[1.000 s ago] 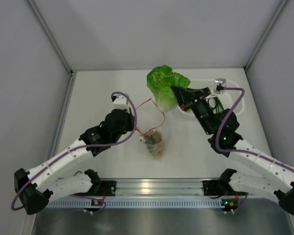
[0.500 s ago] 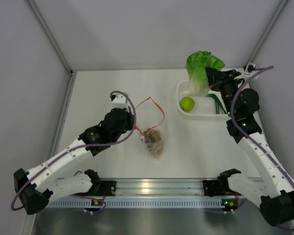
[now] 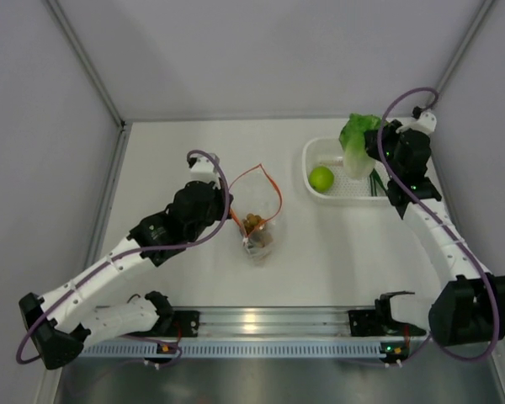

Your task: Open the zip-top bag and remove the fake food

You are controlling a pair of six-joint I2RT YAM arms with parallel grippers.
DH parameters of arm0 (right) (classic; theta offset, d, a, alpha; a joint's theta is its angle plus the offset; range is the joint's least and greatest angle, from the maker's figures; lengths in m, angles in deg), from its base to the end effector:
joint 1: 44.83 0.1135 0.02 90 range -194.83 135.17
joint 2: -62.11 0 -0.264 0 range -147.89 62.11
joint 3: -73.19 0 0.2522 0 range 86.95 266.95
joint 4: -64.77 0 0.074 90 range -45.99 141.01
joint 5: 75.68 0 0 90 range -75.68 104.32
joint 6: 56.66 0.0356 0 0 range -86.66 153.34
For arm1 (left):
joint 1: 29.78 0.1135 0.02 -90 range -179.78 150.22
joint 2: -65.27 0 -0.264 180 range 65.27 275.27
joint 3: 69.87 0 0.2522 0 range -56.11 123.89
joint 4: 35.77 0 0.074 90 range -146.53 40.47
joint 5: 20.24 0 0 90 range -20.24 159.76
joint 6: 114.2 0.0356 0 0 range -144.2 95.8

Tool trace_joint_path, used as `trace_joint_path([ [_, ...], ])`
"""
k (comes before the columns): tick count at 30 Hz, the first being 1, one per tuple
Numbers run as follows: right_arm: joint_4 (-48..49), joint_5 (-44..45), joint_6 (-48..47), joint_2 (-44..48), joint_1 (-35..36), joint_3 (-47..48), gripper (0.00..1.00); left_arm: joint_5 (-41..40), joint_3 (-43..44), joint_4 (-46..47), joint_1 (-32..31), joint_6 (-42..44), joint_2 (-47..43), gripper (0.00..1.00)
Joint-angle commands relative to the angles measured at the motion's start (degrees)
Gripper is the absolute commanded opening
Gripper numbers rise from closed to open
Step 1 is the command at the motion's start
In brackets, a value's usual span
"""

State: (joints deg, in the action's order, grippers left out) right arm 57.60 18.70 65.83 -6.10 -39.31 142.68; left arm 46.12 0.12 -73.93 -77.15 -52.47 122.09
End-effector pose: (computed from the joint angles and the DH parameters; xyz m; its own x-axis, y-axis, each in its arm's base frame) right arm 0.2820 0.0245 0.3530 -0.0971 0.5287 -0.8432 0.0377 0.8486 0.5277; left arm 0.1580 -0.1505 0.3469 -0.4546 -0.1468 -0.8785 0.2413 0.9292 -0.2801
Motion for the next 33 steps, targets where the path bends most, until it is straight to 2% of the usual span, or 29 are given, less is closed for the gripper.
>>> trace_joint_path([
  [1,-1.5,-0.6,-2.3,-1.9,-0.9,4.5,0.0,-1.1,4.2,-1.3,-0.2,1.7,-1.1,0.0],
  [12,0.6,0.2,-5.2,-11.3,-1.3,2.0,0.0,-4.2,12.0,-10.8,-0.2,4.4,-2.1,0.0],
  [21,2.4,1.0,-6.9,-16.8,-1.2,2.2,0.01,-10.0,13.7,-14.6,-0.2,7.0,-1.8,0.0],
  [23,1.4,1.2,-7.1,-18.1,-1.3,2.5,0.07,-10.6,13.3,-14.8,-0.2,7.1,-1.7,0.0],
  [24,0.9,1.2,-7.3,-18.4,-1.3,2.8,0.19,-10.6,13.2,-14.7,-0.2,6.9,-1.6,0.0],
  [27,-0.7,0.6,-7.1,-19.1,-1.2,3.2,0.29,-10.4,13.2,-14.6,-0.2,7.2,-0.9,0.0],
  [30,-2.7,0.5,-6.7,-19.3,-1.3,4.2,0.51,-10.4,13.6,-14.6,-0.2,7.2,0.0,0.0],
  [31,-3.4,0.5,-6.7,-19.2,-1.2,4.6,0.7,-10.2,13.6,-14.6,-0.2,7.1,0.3,0.0],
  [33,-4.5,0.7,-6.6,-18.3,-1.2,4.9,0.76,-10.0,14.0,-14.5,-0.2,6.7,0.9,0.0],
])
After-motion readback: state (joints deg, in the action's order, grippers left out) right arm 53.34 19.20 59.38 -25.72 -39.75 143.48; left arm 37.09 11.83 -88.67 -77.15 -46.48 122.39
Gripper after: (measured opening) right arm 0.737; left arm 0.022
